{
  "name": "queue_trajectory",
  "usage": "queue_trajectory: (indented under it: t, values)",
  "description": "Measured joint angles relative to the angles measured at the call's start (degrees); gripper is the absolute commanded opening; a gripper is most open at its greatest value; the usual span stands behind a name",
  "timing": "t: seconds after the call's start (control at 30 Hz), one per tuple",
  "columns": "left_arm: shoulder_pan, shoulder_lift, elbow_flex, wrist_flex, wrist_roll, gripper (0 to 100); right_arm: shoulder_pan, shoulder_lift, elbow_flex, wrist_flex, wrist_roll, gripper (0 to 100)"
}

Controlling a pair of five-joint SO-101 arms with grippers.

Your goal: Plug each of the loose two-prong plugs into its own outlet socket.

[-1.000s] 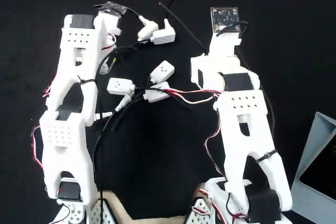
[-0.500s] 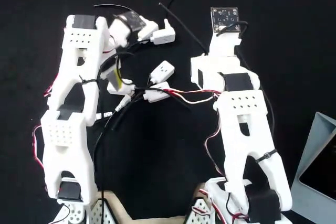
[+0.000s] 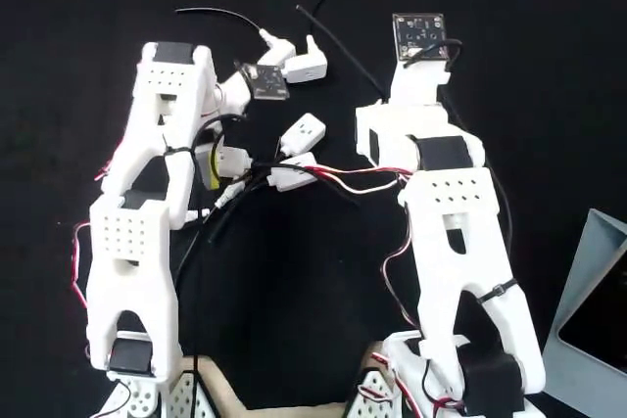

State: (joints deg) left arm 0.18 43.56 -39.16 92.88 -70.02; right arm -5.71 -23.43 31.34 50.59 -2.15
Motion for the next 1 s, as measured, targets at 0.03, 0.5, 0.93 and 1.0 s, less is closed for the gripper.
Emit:
queue_trajectory:
  t: [0.03, 0.5, 0.93, 1.0]
  values:
    - [0.2, 0.6, 0.0, -1.1, 0.0, 28, 0.0, 0.0, 0.0, 0.0, 0.0, 1.1]
    - [3.1, 3.9, -0.1, -11.0, 10.0, 4, 0.0, 0.0, 0.0, 0.0, 0.0, 1.1]
    - [3.7, 1.0, -5.1, 5.7, 12.1, 3, 0.0, 0.0, 0.0, 0.0, 0.1, 1.1]
    - [3.7, -0.5, -5.2, 6.6, 15.2, 3, 0.0, 0.0, 0.0, 0.0, 0.1, 1.1]
